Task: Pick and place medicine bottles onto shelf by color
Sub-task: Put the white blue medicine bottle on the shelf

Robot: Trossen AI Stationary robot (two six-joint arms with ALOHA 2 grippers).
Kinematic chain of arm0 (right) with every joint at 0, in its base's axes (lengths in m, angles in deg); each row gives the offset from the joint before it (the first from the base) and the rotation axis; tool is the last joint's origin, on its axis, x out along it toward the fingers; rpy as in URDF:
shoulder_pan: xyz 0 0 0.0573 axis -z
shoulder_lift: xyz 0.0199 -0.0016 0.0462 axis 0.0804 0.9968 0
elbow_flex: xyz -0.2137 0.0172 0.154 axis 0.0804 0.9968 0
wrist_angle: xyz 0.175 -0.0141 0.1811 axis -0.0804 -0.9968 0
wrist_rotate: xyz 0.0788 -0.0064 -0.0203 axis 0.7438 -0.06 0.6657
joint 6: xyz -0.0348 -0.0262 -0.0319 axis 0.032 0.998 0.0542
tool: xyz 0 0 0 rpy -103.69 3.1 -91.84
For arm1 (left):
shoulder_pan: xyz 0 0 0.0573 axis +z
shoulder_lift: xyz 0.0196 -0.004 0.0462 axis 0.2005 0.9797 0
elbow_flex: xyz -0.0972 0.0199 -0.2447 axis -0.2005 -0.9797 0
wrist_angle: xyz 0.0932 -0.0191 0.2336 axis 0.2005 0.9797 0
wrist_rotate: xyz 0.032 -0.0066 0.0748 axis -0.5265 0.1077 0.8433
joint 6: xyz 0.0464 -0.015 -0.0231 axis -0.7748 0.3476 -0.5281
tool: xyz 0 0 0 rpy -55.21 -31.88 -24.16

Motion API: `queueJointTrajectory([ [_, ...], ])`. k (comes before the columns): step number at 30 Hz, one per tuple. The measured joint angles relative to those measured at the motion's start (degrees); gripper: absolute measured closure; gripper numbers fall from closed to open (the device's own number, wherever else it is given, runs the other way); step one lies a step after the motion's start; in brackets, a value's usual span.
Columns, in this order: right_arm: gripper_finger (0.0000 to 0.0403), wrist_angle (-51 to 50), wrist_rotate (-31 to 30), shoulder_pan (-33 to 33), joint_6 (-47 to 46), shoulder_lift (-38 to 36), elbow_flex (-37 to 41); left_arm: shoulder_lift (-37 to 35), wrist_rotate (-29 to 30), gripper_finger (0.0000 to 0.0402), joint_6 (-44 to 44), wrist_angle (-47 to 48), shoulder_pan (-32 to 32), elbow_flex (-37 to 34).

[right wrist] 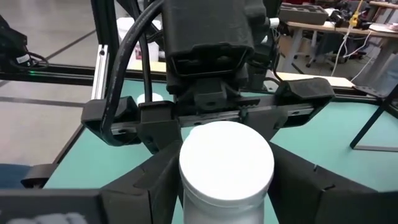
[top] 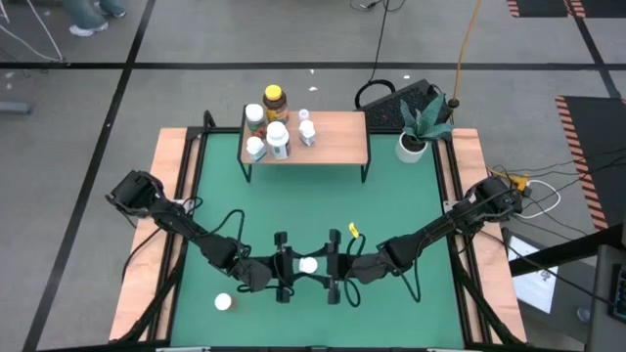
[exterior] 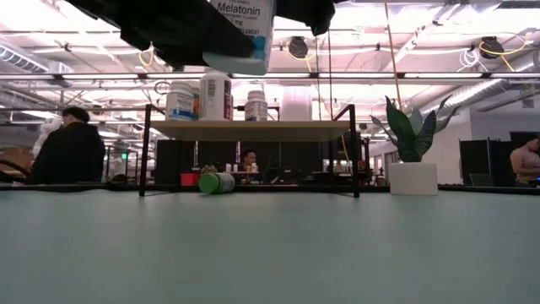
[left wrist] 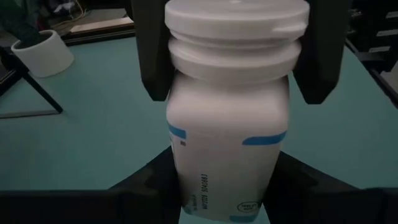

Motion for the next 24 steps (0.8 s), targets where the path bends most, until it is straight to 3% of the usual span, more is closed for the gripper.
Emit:
queueJointTrajectory([
  [9, 0.0241, 0.1, 0.2, 0.0, -0.5, 0.0, 0.0, 0.0, -0.6, 0.0222, 3.1, 0.1, -0.3, 0.0],
  [15, 0.0222, -0.6, 0.6, 2.1, 5.0, -1.9, 0.1, -3.2, -0.8, 0.0161, 4.7, 8.8, -0.4, 0.1],
  [18, 0.022, -2.0, 3.6, 6.8, 6.7, -4.6, 0.0, -8.9, -0.1, 0.0128, 7.4, 19.6, 0.0, 0.1],
  [24, 0.0232, -11.2, 17.2, 23.6, 5.7, -10.0, -1.1, -22.3, -0.2, 0.0088, 16.9, 38.2, 0.3, 0.1],
])
